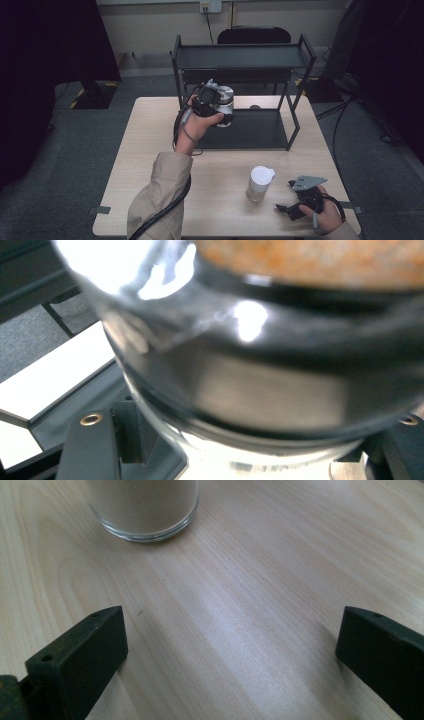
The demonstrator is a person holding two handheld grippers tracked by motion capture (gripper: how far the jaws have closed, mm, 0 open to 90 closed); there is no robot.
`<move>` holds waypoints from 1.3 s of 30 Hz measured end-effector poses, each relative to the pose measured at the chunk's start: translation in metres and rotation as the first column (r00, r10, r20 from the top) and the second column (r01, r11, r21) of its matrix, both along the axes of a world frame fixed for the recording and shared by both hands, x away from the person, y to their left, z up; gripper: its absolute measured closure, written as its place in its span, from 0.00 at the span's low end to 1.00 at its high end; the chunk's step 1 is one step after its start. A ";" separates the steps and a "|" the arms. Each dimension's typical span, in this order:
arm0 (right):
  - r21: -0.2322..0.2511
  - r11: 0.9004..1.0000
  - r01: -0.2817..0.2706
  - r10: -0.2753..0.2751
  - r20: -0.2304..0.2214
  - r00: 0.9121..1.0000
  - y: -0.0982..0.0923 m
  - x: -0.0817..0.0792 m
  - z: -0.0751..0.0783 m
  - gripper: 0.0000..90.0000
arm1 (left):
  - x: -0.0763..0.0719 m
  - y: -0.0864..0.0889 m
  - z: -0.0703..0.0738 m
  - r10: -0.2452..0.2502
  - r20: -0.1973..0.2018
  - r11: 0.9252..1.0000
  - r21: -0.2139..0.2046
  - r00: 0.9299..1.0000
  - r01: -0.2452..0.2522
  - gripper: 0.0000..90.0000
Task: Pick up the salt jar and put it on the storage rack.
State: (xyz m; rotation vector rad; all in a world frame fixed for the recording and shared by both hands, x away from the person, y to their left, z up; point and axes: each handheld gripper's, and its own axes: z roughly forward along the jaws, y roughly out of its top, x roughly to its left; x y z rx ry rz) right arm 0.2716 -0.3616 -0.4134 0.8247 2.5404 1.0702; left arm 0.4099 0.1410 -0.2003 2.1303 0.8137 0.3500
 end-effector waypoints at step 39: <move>0.000 1.000 0.000 0.000 -0.001 1.000 0.000 0.000 0.000 0.00 | 0.020 -0.021 0.072 -0.010 0.040 1.000 0.021 0.999 0.009 0.34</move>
